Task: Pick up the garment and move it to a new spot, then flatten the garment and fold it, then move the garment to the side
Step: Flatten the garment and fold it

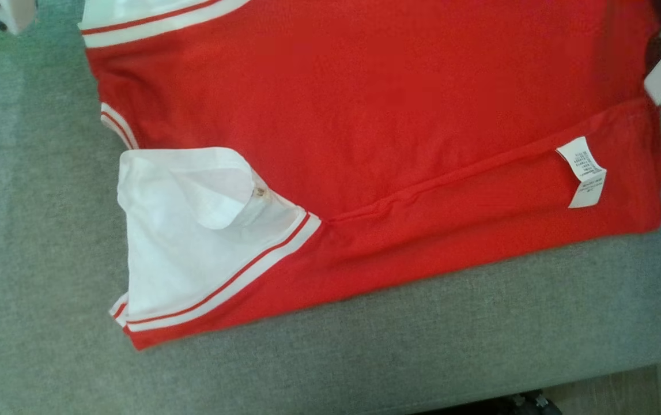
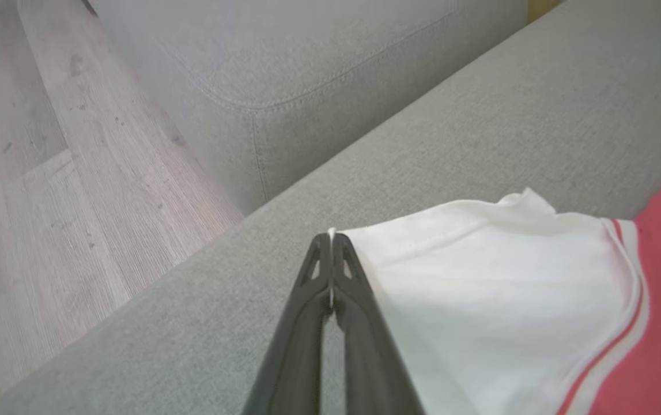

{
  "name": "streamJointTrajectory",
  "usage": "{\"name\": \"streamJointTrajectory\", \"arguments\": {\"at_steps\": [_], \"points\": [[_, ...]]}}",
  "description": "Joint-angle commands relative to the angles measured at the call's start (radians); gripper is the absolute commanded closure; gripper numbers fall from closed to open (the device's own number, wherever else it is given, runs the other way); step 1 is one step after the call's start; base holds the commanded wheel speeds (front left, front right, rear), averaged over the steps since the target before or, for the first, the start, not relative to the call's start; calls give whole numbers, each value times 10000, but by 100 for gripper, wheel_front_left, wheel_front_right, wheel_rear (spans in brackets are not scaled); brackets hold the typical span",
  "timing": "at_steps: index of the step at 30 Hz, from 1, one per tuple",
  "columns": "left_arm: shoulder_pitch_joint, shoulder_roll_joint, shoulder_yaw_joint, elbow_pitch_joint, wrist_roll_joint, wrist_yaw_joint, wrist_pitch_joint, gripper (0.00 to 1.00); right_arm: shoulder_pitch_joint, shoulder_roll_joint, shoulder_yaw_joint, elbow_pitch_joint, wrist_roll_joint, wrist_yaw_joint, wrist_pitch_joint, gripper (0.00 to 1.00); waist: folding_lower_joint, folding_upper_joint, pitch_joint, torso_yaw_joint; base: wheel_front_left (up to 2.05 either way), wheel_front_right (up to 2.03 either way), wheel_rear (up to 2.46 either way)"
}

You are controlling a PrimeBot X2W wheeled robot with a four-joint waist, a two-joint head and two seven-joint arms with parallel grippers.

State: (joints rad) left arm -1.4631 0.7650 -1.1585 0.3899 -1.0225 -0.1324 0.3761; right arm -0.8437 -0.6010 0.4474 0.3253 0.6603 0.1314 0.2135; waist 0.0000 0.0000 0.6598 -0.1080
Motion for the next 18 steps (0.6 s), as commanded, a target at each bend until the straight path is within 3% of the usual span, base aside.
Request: {"name": "streamJointTrajectory", "arguments": {"at_steps": [1, 6, 10, 18], "points": [[-763, 410, 444, -29, 176, 17, -386, 100, -97, -292, -73, -184, 91, -7, -169, 100, 0, 0, -36, 36, 0, 0, 0], [-1184, 345, 537, 364, 371, 17, -1551, 100, -476, -284, -514, 26, 230, -7, -612, 100, 0, 0, -86, 173, 0, 0, 0], [-1347, 294, 518, 462, 99, 17, -1886, 100, -514, -398, -688, 111, 265, -7, -653, 100, 0, 0, -155, 376, 0, 0, 0], [-574, 845, -131, -660, -318, 17, -2697, 100, 394, -840, -914, -139, 533, -7, -620, 100, 0, 0, -567, 824, 0, 0, 0]]}}
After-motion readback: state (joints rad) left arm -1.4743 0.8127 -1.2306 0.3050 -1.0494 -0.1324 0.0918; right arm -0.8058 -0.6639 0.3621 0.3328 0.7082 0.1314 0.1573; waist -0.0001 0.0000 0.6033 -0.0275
